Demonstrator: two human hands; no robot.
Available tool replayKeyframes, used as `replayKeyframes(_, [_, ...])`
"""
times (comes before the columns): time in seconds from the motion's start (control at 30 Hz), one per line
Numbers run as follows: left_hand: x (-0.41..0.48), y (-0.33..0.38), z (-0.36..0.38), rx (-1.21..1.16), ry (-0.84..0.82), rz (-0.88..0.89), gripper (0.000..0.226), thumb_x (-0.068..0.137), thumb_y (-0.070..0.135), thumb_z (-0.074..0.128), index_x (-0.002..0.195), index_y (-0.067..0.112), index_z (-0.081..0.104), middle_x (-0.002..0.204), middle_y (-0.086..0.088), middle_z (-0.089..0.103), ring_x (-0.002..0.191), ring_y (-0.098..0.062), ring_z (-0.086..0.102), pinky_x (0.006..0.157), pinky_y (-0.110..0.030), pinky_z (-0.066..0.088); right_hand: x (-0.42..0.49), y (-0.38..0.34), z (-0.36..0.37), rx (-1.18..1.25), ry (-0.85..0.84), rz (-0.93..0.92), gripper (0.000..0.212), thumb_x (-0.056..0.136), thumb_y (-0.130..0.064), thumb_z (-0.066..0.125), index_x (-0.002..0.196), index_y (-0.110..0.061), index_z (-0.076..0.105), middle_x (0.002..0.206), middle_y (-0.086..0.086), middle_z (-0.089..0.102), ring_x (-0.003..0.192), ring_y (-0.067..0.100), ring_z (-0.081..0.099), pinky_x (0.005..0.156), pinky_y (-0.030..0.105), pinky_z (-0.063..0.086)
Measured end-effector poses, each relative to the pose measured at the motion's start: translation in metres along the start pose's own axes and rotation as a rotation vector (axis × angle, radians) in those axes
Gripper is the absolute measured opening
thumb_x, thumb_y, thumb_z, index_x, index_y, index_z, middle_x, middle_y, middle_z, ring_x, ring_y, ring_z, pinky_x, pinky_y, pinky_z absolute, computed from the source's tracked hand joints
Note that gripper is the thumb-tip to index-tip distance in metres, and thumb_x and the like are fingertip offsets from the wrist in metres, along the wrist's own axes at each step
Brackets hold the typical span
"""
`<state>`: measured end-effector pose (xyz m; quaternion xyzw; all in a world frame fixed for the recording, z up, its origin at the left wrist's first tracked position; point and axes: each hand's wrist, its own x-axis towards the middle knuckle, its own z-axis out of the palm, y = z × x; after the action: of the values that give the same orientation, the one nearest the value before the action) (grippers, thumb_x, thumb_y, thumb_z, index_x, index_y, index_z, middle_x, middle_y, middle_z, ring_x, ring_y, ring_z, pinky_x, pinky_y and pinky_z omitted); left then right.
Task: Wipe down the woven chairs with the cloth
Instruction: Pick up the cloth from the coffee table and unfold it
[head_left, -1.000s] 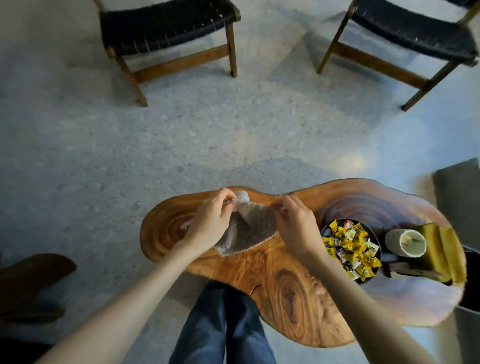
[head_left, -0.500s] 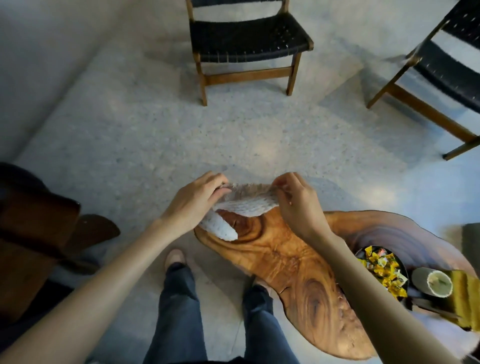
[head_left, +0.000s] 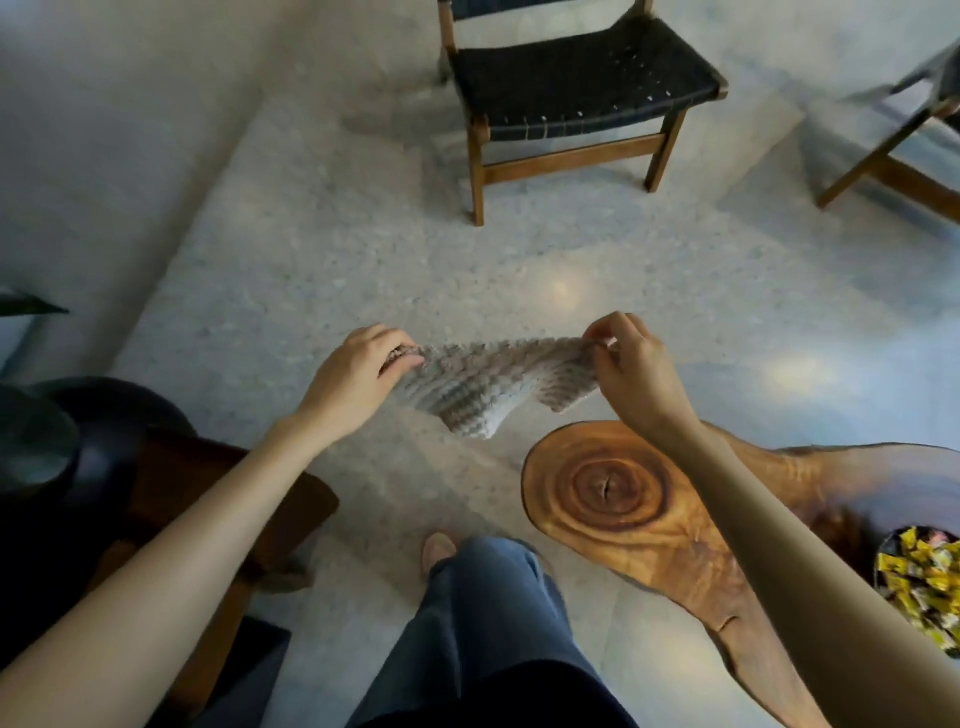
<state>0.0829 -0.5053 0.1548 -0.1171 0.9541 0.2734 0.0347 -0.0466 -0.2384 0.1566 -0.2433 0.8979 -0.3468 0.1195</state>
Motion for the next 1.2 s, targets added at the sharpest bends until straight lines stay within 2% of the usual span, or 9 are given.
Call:
replayKeyframes(0.27, [0.103, -0.048, -0.023, -0.036, 0.022, -0.022, 0.02, 0.094, 0.023, 0.056, 0.099, 0.005, 0.062, 0.099, -0.01, 0.058, 0.091, -0.024, 0.055, 0.072, -0.033, 0.04, 0.095, -0.013, 0.02, -0.115, -0.007, 0.12, 0.017, 0.096, -0.012, 0.049, 0.107, -0.013, 0.062, 0.115, 0.004, 0.059, 0.082, 0.022, 0.058, 0.063, 0.035, 0.047])
replayKeyframes(0.5, [0.242, -0.08, -0.023, -0.041, -0.067, -0.01, 0.018, 0.095, 0.015, 0.054, 0.106, 0.003, 0.061, 0.097, -0.004, 0.05, 0.089, -0.024, 0.054, 0.071, -0.026, 0.034, 0.22, 0.013, 0.028, -0.114, 0.032, 0.291, 0.019, 0.095, -0.014, 0.05, 0.107, -0.018, 0.064, 0.109, 0.001, 0.068, 0.084, 0.022, 0.063, 0.065, 0.036, 0.05])
replayKeyframes(0.7, [0.366, -0.082, -0.025, -0.081, -0.118, -0.045, 0.022, 0.096, 0.014, 0.051, 0.114, 0.005, 0.059, 0.111, -0.012, 0.054, 0.097, -0.025, 0.055, 0.079, -0.028, 0.038, 0.323, 0.037, 0.01, -0.036, -0.004, 0.367, 0.014, 0.097, -0.013, 0.048, 0.101, -0.022, 0.059, 0.091, 0.005, 0.072, 0.053, 0.016, 0.066, 0.054, 0.034, 0.05])
replayKeyframes(0.8, [0.421, -0.08, -0.027, -0.1, -0.122, -0.051, 0.021, 0.096, 0.013, 0.052, 0.113, 0.006, 0.06, 0.111, -0.013, 0.054, 0.099, -0.026, 0.054, 0.078, -0.025, 0.035, 0.377, 0.049, -0.006, 0.031, 0.011, 0.393, 0.015, 0.096, -0.01, 0.049, 0.095, -0.023, 0.056, 0.088, 0.008, 0.07, 0.052, 0.015, 0.065, 0.056, 0.041, 0.054])
replayKeyframes(0.83, [0.439, -0.08, -0.028, -0.105, -0.119, -0.044, 0.021, 0.095, 0.013, 0.052, 0.112, 0.006, 0.061, 0.11, -0.012, 0.054, 0.099, -0.026, 0.055, 0.078, -0.026, 0.036, 0.395, 0.053, -0.011, 0.031, 0.025, 0.391, 0.015, 0.096, -0.009, 0.05, 0.094, -0.023, 0.056, 0.087, 0.007, 0.069, 0.055, 0.015, 0.065, 0.058, 0.038, 0.054])
replayKeyframes(0.9, [0.475, -0.08, -0.03, -0.097, -0.097, -0.012, 0.019, 0.095, 0.013, 0.052, 0.111, 0.007, 0.061, 0.107, -0.011, 0.055, 0.097, -0.025, 0.055, 0.076, -0.028, 0.039, 0.432, 0.063, -0.018, 0.005, 0.053, 0.367, 0.013, 0.095, -0.008, 0.052, 0.094, -0.02, 0.059, 0.081, 0.005, 0.067, 0.06, 0.009, 0.058, 0.054, 0.014, 0.045])
replayKeyframes(1.0, [0.533, -0.081, -0.03, -0.041, -0.058, 0.046, 0.018, 0.096, 0.015, 0.05, 0.109, 0.009, 0.06, 0.106, -0.007, 0.054, 0.094, -0.024, 0.055, 0.07, -0.031, 0.042, 0.491, 0.08, -0.026, -0.009, 0.067, 0.365, 0.01, 0.095, -0.008, 0.054, 0.1, -0.01, 0.063, 0.082, 0.0, 0.062, 0.066, 0.007, 0.053, 0.054, 0.003, 0.037])
replayKeyframes(1.13, [0.626, -0.083, -0.027, -0.035, -0.023, 0.043, 0.018, 0.097, 0.015, 0.048, 0.109, 0.008, 0.059, 0.109, -0.009, 0.053, 0.095, -0.027, 0.055, 0.073, -0.037, 0.045, 0.574, 0.106, -0.034, -0.015, 0.048, 0.373, 0.012, 0.097, -0.011, 0.053, 0.104, -0.007, 0.062, 0.086, 0.001, 0.062, 0.069, 0.009, 0.052, 0.054, 0.006, 0.036])
replayKeyframes(1.2, [0.67, -0.086, -0.024, -0.04, 0.004, 0.036, 0.018, 0.097, 0.015, 0.048, 0.109, 0.008, 0.06, 0.109, -0.01, 0.053, 0.095, -0.025, 0.055, 0.07, -0.03, 0.04, 0.616, 0.119, -0.038, 0.006, 0.066, 0.391, 0.011, 0.097, -0.013, 0.053, 0.102, -0.009, 0.062, 0.085, 0.001, 0.063, 0.066, 0.005, 0.052, 0.053, 0.008, 0.037])
